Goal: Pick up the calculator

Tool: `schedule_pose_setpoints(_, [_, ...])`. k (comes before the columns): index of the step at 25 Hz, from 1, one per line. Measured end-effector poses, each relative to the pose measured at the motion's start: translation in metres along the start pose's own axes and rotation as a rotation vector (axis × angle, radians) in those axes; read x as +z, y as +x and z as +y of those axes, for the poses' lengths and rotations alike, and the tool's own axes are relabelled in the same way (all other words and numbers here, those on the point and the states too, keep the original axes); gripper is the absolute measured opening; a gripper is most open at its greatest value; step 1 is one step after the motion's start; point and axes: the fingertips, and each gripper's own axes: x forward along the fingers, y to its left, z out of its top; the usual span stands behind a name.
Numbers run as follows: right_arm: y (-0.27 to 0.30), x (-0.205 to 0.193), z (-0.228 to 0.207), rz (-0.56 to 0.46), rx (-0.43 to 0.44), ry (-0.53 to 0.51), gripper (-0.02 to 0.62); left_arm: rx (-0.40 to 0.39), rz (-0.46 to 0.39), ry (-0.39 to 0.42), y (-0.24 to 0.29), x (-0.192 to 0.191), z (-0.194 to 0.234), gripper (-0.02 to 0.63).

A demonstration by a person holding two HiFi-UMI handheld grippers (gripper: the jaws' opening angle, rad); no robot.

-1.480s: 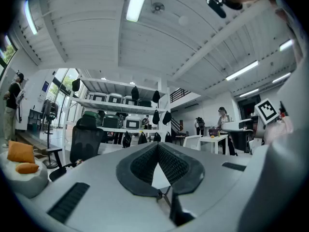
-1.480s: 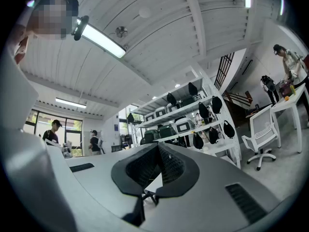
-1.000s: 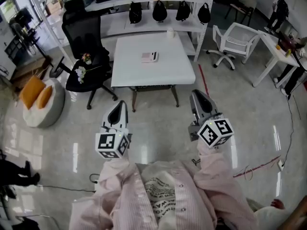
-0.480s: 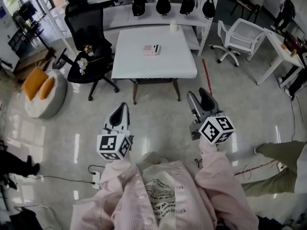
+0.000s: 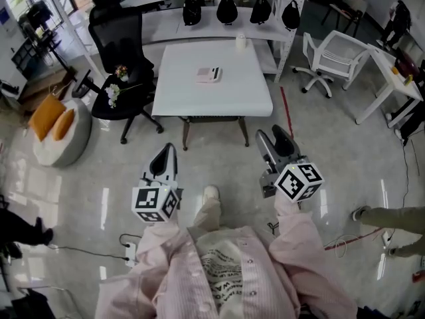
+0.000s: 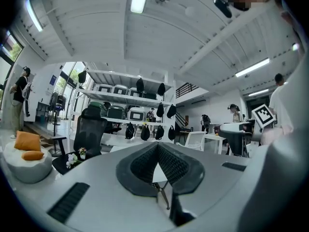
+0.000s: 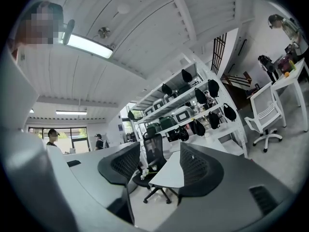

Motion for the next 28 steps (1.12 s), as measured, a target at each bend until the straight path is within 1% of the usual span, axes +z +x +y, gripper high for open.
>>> schedule_pose_setpoints(3, [0.021,0.001,-0.013,-0.001,0.007,0.031,0.227,0.003,0.001,-0.006,0.025,-0.001,0.01,0.0])
schedule_pose_setpoints(6, [0.047,0.0,-0.028,0.012,0.013,0.036,0.227,0.005,0.006,-0.019,0.056,-0.003,0.022,0.002])
schedule_pose_setpoints(12, [0.107,0.001,-0.06,0.044,-0.008,0.042,0.227,-0.012,0.036,-0.03,0.123,-0.005,0.043,0.002])
schedule_pose_setpoints(23, [0.22,-0.007,-0.11,0.083,-0.036,0.07,0.227,-0.027,0.081,-0.055,0.24,-0.012,0.103,0.002])
schedule_pose_setpoints(28, [0.253,-0.016,-0.127,0.092,-0.047,0.092,0.227,-0.043,0.094,-0.062,0.278,-0.017,0.118,0.002])
